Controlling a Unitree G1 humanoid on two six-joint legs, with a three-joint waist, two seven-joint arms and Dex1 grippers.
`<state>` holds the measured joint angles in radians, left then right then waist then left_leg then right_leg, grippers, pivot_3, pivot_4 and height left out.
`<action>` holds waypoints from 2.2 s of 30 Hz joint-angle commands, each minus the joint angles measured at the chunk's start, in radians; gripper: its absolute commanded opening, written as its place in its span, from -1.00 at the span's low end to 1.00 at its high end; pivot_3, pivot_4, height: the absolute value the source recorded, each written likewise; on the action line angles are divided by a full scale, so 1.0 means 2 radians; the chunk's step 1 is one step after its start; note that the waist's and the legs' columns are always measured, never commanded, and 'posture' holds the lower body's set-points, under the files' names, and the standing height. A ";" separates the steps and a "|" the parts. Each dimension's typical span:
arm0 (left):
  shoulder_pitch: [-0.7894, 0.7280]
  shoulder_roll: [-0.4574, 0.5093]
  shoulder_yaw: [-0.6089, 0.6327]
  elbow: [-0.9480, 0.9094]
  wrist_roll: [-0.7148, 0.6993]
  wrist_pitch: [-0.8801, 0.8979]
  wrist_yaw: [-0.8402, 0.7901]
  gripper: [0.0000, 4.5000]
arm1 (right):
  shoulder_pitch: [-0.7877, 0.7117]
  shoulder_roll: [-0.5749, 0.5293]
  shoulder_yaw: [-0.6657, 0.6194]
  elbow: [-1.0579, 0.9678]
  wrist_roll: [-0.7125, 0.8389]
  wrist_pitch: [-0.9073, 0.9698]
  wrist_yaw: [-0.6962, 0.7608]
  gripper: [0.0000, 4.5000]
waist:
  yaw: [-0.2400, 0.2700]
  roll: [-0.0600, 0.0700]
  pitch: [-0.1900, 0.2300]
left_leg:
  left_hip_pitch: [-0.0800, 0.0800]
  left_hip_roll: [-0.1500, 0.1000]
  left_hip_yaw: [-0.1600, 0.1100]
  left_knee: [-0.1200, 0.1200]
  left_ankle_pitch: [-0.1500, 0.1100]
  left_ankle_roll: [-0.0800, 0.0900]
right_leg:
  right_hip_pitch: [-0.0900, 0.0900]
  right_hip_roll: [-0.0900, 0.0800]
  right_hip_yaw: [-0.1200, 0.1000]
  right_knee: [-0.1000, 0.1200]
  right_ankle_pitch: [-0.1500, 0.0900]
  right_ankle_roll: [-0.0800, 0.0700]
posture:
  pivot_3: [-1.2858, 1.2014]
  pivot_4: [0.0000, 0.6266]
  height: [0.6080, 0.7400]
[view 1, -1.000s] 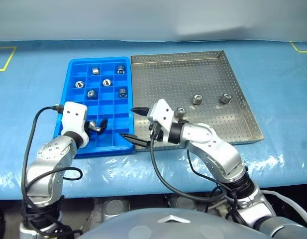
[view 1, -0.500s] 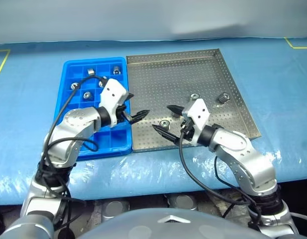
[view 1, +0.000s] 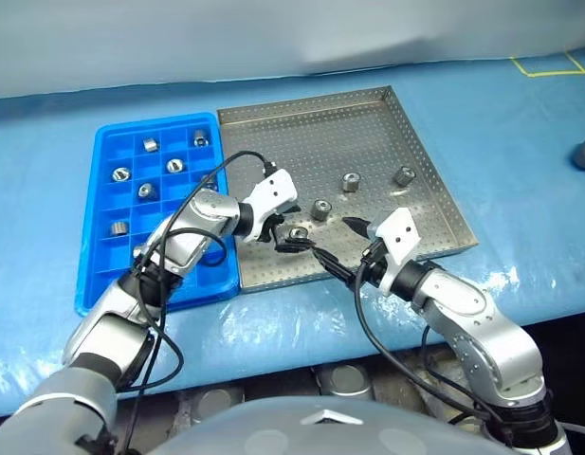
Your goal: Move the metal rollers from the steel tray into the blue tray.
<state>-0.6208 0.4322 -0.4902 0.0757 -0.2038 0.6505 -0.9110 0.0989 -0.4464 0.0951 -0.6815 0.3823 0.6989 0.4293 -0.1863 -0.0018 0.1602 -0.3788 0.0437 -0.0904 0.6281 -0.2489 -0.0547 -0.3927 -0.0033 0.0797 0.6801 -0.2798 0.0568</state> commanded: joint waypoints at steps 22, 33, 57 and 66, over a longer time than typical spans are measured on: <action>0.144 -0.078 0.252 -0.216 -0.016 0.040 0.208 -0.20 | -0.096 0.016 0.055 0.001 0.007 -0.010 0.023 1.00 | 0.000 0.000 0.000 | 0.000 0.001 0.000 0.000 -0.001 0.001 | 0.000 0.000 0.001 0.000 0.001 -0.002 | -0.08 -0.52 1.00; 0.342 -0.097 0.353 -0.440 0.035 0.109 0.376 -0.20 | -0.210 0.053 0.147 0.110 -0.005 -0.050 0.114 1.00 | 0.055 0.000 0.000 | 0.000 0.000 0.000 0.000 -0.001 0.001 | 0.000 0.000 0.000 0.000 0.001 -0.002 | 0.08 -0.52 1.00; 0.428 -0.157 0.375 -0.476 0.024 0.188 0.436 0.80 | -0.224 0.073 0.178 0.133 -0.017 -0.065 0.162 1.00 | 0.098 0.000 0.000 | 0.001 0.000 -0.002 0.000 0.001 -0.002 | 0.001 -0.001 -0.003 0.000 0.002 -0.003 | 0.11 -0.52 1.00; 0.327 -0.154 0.352 -0.470 -0.081 0.170 0.353 0.97 | -0.182 0.055 0.123 0.080 -0.012 -0.043 0.111 1.00 | 0.080 0.000 0.000 | 0.000 0.000 -0.002 0.000 0.001 -0.002 | 0.001 -0.001 -0.003 -0.001 0.002 -0.003 | 0.01 -0.52 1.00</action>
<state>0.0634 0.1198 0.2278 -0.8591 -0.3321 1.0157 -0.1795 -0.2747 -0.3347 0.3863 -0.4647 0.3431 0.6069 0.6752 -0.0266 -0.0028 0.1600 -0.3790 0.0440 -0.0948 0.6276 -0.2468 -0.0589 -0.3909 -0.0051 0.0734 0.6789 -0.2763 0.0513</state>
